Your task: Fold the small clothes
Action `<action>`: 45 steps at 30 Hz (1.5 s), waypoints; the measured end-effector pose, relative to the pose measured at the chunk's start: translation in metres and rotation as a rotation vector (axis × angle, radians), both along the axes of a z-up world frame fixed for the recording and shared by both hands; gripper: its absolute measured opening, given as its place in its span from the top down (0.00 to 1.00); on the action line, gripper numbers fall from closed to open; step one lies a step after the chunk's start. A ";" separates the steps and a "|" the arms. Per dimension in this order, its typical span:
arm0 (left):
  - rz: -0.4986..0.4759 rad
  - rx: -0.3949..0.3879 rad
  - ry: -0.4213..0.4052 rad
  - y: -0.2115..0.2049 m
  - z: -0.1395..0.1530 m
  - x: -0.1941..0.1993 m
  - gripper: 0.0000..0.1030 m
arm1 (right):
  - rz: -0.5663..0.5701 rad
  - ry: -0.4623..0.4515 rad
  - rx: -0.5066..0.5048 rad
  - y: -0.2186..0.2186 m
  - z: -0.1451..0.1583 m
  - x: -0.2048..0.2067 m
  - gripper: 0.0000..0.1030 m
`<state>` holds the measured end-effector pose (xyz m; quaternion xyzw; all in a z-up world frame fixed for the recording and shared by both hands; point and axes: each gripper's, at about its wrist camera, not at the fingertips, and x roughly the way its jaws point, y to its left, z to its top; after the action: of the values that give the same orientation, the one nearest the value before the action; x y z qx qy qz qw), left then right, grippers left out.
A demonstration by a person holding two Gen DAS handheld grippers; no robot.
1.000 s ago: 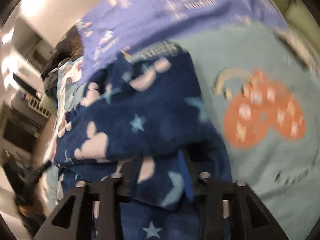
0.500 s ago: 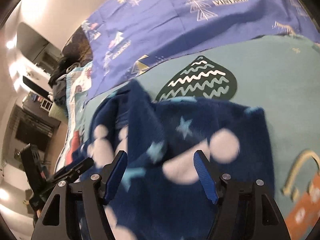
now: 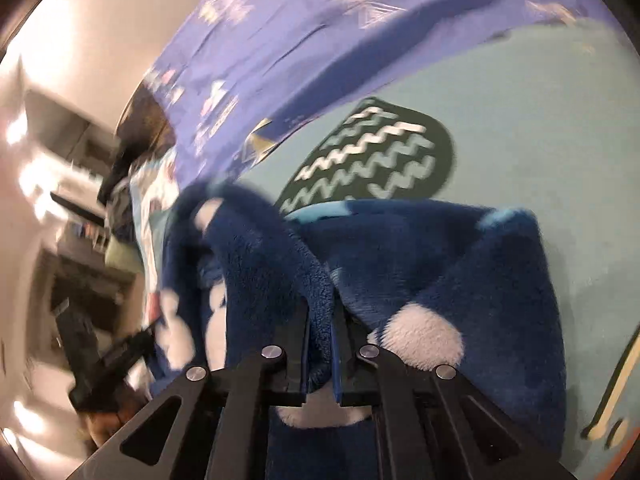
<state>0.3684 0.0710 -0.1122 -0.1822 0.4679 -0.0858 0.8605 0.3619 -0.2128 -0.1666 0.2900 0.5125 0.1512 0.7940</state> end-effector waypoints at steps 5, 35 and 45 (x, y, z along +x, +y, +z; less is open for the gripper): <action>-0.061 0.006 -0.125 -0.024 0.040 -0.005 0.88 | -0.028 -0.127 -0.163 0.012 0.046 0.009 0.66; -0.231 0.023 -0.196 0.014 0.058 -0.217 0.42 | 0.095 -0.133 -0.052 -0.019 0.074 -0.252 0.59; -0.257 0.145 -0.209 0.027 0.043 -0.349 0.37 | 0.070 -0.155 -0.094 -0.022 0.080 -0.376 0.48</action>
<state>0.0198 0.0979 -0.0692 -0.0488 0.4003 -0.1795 0.8973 -0.0146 -0.2346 -0.0864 0.2217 0.4656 0.1765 0.8384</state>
